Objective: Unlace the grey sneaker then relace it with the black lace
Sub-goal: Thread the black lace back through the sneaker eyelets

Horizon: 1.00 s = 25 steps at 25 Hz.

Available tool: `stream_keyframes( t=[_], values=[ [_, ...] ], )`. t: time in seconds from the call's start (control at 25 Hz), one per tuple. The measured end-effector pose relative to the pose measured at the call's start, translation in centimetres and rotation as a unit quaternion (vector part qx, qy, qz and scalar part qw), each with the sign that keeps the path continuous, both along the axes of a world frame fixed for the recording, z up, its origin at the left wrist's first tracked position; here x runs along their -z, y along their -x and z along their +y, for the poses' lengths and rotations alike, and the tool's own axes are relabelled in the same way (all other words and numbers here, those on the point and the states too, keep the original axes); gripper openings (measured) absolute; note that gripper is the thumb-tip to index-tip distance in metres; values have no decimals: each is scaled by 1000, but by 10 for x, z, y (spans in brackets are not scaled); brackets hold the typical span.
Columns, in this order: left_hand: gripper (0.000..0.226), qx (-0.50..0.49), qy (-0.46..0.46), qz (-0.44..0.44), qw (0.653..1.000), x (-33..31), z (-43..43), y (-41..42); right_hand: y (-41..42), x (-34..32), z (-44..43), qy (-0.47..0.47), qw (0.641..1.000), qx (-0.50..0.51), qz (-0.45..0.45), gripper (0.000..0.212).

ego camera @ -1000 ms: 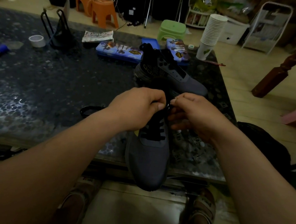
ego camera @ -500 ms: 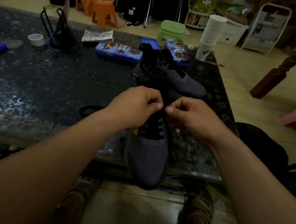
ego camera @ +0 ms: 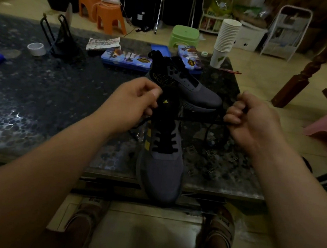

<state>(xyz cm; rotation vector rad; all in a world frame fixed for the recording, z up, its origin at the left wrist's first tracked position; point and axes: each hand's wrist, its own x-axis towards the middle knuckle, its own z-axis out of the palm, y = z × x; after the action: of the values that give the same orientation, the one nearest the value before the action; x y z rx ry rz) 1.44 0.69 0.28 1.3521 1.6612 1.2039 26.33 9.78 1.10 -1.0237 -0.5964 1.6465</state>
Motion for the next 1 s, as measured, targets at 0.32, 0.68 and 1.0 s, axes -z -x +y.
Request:
stream_keyframes(
  t=[0.32,0.68,1.0],
  values=[
    [26,-2,-106,312,944,15,-28,-39,-2,-20,-27,-147,948,-141,-243,30],
    [13,189,-161,389,887,16,-30,-126,-4,-22,-30,-136,977,-132,-98,28],
    [50,329,-106,301,889,19,-50,-116,3,-14,-20,-138,960,-161,-180,25]
  ],
)
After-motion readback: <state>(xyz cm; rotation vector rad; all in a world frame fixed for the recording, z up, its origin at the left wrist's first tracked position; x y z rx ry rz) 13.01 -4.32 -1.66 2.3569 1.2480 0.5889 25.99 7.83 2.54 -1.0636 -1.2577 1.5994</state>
